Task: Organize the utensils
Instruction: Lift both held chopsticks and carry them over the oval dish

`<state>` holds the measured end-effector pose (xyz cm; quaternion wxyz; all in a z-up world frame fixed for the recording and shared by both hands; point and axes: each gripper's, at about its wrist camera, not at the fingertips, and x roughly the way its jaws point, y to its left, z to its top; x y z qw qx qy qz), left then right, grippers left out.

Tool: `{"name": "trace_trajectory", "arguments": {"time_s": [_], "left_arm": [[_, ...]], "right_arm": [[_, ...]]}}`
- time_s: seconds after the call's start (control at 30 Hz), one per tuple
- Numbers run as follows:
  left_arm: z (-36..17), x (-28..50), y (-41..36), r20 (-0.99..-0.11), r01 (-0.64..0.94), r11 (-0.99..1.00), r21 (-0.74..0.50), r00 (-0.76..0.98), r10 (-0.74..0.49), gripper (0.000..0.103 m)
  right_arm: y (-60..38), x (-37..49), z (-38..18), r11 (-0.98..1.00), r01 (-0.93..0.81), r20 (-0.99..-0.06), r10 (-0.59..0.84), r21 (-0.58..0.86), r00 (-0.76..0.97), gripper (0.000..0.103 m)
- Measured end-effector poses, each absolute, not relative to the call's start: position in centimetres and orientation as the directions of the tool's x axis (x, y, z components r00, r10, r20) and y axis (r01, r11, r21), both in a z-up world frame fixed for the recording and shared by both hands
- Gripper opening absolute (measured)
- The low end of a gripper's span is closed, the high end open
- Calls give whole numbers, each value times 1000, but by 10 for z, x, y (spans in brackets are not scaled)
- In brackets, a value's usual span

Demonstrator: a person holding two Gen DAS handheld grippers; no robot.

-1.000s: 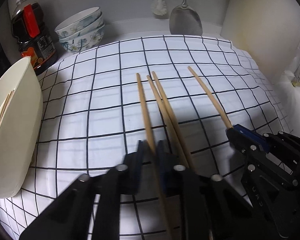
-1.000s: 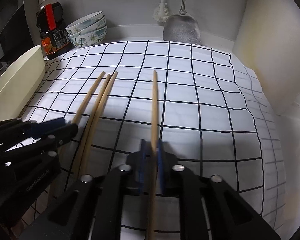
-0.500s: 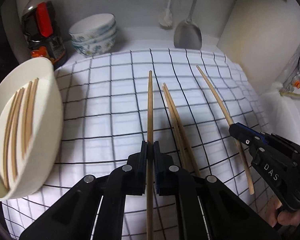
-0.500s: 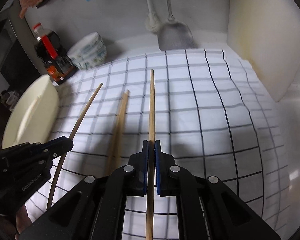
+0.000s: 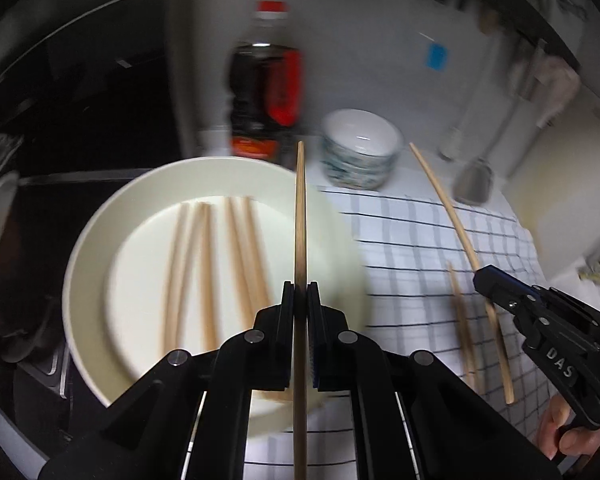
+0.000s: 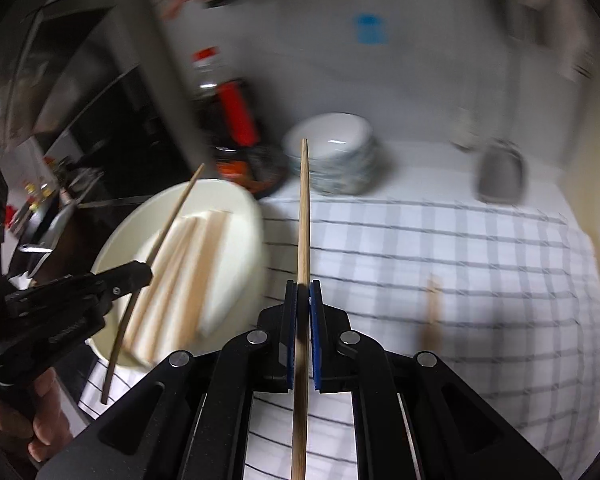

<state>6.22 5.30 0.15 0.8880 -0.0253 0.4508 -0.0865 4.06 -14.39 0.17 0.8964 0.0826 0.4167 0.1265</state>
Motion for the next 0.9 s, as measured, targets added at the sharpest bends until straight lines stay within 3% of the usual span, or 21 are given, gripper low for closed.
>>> {"name": "trace_trajectory", "arguments": {"time_s": [0.3, 0.9], "left_arm": [[-27, 93, 141, -826, 3, 992, -127, 553, -107, 7], [-85, 125, 151, -881, 37, 990, -135, 453, -137, 7]], "right_arm": [[-33, 96, -10, 925, -273, -756, 375, 266, 536, 6], [10, 134, -69, 948, -207, -859, 308, 241, 409, 6]]}}
